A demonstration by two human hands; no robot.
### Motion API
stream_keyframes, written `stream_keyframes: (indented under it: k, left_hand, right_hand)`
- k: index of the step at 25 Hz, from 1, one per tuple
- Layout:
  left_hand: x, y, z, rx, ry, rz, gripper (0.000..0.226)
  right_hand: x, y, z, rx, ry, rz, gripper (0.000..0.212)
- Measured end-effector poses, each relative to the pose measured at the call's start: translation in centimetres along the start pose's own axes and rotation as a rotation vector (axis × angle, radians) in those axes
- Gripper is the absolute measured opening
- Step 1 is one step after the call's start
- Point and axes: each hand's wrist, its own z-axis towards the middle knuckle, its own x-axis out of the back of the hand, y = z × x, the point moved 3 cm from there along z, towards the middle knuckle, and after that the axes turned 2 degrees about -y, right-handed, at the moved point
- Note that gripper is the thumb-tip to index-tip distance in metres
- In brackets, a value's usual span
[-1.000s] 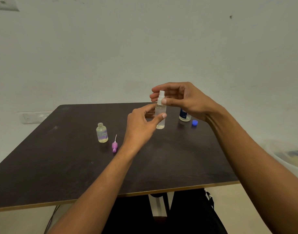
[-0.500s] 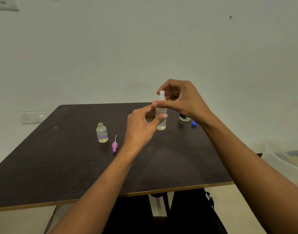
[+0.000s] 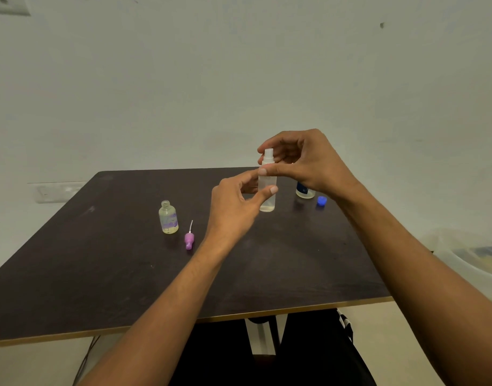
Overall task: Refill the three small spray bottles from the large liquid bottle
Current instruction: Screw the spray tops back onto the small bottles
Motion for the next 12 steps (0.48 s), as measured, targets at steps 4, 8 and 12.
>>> stream_keyframes:
  k: [4, 8, 12]
  left_hand:
    - [-0.3, -0.6, 0.3, 0.000, -0.007, 0.002, 0.046]
    - [-0.5, -1.2, 1.6, -0.002, -0.020, 0.019, 0.037]
    - [-0.5, -1.6, 5.6, 0.010, -0.074, 0.059, 0.040]
  right_hand:
    - [-0.5, 0.3, -0.4, 0.003, 0.044, -0.015, 0.038]
    - [-0.8, 1.4, 0.3, -0.009, 0.053, -0.023, 0.038]
    - [-0.8, 4.0, 2.9, -0.032, 0.062, -0.061, 0.035]
